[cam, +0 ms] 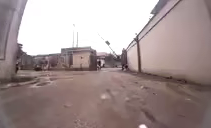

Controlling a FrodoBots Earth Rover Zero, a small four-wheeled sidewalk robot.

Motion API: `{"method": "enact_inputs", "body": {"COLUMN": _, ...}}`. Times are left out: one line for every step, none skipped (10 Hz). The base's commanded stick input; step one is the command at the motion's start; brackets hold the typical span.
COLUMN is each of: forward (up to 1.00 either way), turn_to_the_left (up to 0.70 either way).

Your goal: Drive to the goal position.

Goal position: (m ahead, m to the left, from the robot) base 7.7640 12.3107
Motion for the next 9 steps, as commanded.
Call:
{"method": "enact_inputs", "body": {"forward": 0.7, "turn_to_the_left": 0.0}}
{"method": "enact_inputs", "body": {"forward": 0.7, "turn_to_the_left": 0.0}}
{"method": "enact_inputs", "body": {"forward": 0.7, "turn_to_the_left": 0.0}}
{"method": "enact_inputs", "body": {"forward": 0.7, "turn_to_the_left": 0.0}}
{"method": "enact_inputs", "body": {"forward": 0.7, "turn_to_the_left": 0.0}}
{"method": "enact_inputs", "body": {"forward": 0.7, "turn_to_the_left": 0.0}}
{"method": "enact_inputs", "body": {"forward": 0.7, "turn_to_the_left": 0.0}}
{"method": "enact_inputs", "body": {"forward": 0.7, "turn_to_the_left": 0.0}}
{"method": "enact_inputs", "body": {"forward": 0.7, "turn_to_the_left": 0.0}}
